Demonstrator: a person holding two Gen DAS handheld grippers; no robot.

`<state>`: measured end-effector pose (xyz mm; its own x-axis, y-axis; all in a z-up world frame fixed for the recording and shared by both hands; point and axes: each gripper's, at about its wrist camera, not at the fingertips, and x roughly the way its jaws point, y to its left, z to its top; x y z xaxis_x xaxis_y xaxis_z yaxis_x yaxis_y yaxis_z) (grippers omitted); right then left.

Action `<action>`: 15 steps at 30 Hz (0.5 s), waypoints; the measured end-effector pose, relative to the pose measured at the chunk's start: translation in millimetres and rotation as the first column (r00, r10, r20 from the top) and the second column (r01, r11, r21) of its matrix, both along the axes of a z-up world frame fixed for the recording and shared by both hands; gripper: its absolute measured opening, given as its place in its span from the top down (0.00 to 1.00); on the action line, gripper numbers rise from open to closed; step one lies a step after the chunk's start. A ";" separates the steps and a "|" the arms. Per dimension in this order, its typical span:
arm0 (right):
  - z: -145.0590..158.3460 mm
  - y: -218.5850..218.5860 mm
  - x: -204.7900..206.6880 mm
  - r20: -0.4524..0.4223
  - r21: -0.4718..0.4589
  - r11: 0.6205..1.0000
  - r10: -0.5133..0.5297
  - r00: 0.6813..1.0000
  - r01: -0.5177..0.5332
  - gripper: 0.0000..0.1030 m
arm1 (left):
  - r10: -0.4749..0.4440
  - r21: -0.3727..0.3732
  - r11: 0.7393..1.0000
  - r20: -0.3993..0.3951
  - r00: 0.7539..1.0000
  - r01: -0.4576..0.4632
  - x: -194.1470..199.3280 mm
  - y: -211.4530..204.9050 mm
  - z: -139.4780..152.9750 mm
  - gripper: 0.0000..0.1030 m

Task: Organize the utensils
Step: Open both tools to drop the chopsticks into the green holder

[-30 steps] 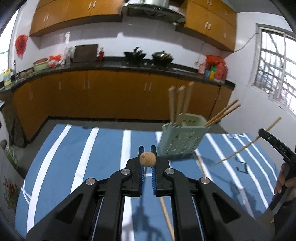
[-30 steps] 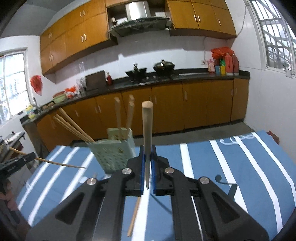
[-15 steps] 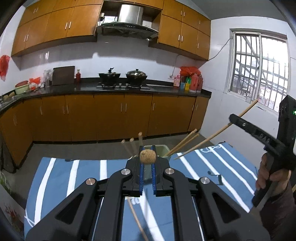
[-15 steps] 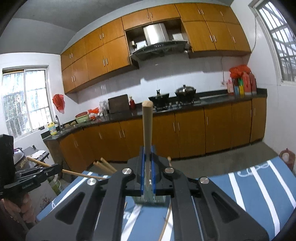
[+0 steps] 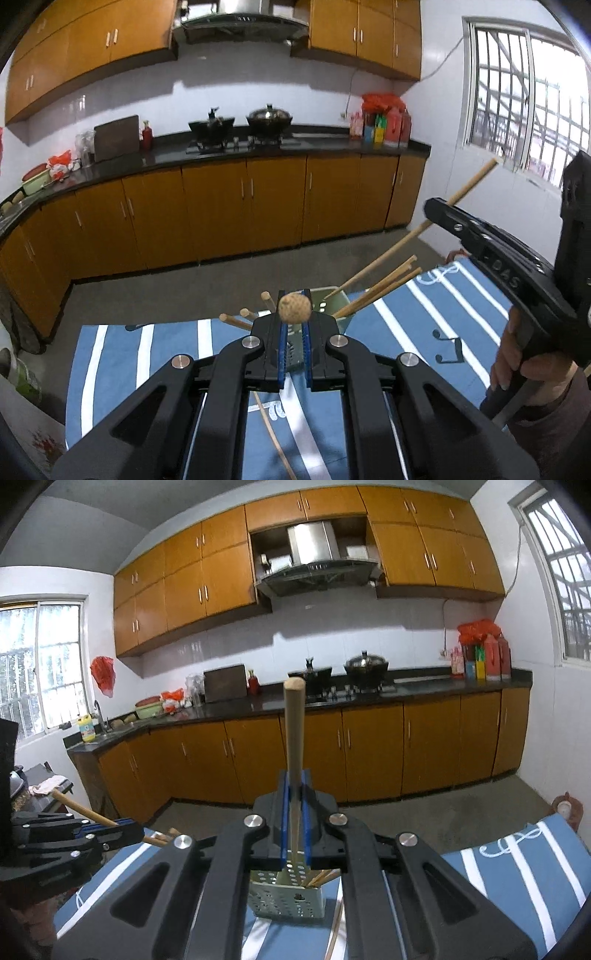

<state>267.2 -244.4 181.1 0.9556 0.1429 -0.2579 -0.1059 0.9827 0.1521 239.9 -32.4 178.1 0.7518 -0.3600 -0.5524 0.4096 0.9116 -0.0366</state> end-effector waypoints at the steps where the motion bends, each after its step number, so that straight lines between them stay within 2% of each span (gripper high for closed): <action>1: -5.0 0.0 6.8 -0.019 0.002 1.000 0.001 1.000 -0.001 0.93 | 0.002 0.014 1.000 -0.011 1.000 -0.002 3.4 -2.4 -2.3 0.93; 9: -29.8 8.9 29.0 -0.094 -0.003 1.000 0.011 0.996 -0.011 0.93 | -0.001 0.051 0.999 -0.064 0.998 0.004 18.2 -14.0 -18.6 0.93; 15: -38.4 11.3 30.7 -0.114 -0.002 1.000 0.016 0.993 -0.016 0.91 | 0.012 0.056 0.998 -0.061 0.998 -0.009 26.7 -21.1 -27.4 0.93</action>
